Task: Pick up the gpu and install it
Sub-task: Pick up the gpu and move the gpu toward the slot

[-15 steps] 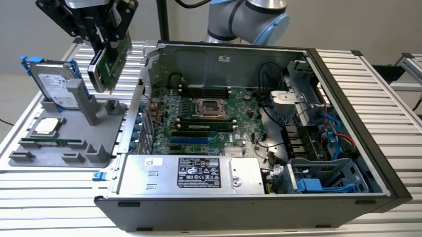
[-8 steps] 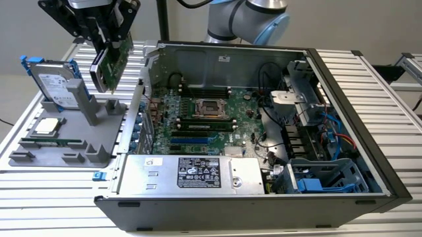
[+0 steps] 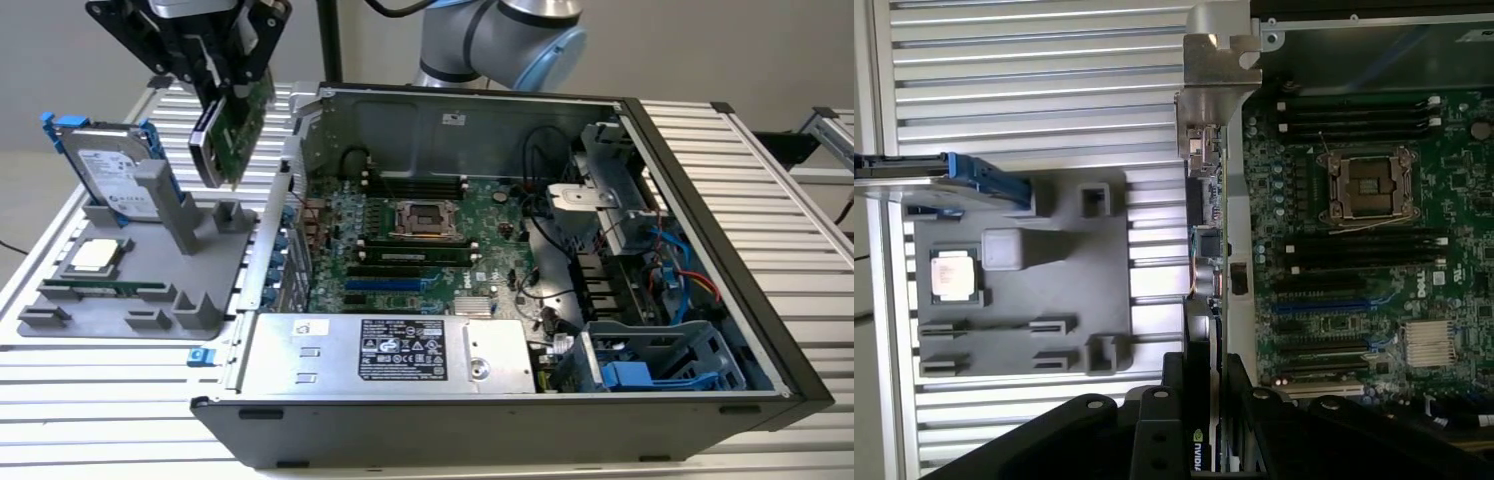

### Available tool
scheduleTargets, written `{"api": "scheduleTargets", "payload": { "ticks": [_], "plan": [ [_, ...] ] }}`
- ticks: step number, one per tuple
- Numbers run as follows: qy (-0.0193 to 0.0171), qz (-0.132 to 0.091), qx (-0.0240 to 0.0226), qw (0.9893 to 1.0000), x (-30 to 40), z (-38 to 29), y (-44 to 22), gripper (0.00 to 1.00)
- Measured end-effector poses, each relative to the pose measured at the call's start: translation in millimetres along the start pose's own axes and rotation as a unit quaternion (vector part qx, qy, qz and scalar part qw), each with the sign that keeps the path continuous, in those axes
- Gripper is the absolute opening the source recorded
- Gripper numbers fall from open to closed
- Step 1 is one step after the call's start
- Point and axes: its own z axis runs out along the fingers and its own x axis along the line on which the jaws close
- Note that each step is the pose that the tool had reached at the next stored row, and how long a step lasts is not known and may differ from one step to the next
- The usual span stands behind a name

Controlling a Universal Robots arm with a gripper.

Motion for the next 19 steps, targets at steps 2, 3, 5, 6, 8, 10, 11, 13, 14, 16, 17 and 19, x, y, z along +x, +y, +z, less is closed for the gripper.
{"api": "scheduleTargets", "payload": {
  "ticks": [2, 3, 5, 6, 8, 10, 11, 13, 14, 16, 17, 19],
  "plan": [
    [0.0000, 0.000, 0.0000, 1.0000, -2.0, 0.0, 0.1, 0.00],
    [0.0000, 0.000, 0.0000, 1.0000, -3.2, 0.0, 0.2, 0.00],
    [0.0001, 0.000, 0.0000, 1.0000, -5.8, 0.1, 0.4, 0.00],
    [0.0001, 0.000, 0.0000, 1.0000, -7.1, 0.1, 0.5, 0.00],
    [0.0001, 0.000, 0.0000, 1.0000, -9.7, 0.2, 0.7, 0.00],
    [0.0001, 0.000, 0.0000, 1.0000, -12.5, 0.3, 0.9, 0.00],
    [0.0002, 0.000, 0.0000, 1.0000, -13.9, 0.2, 1.0, 0.00],
    [0.0002, 0.000, 0.0000, 1.0000, -16.4, 0.3, 1.1, 0.00],
    [0.0002, 0.000, 0.0000, 1.0000, -17.6, 0.3, 1.2, 0.00],
    [0.0002, 0.000, 0.0000, 1.0000, -19.8, 0.4, 1.4, 0.00],
    [0.0002, 0.000, 0.0000, 1.0000, -20.9, 0.4, 1.5, 0.00],
    [0.0002, 0.000, 0.0000, 1.0000, -23.0, 0.4, 1.6, 0.00]
  ]
}}
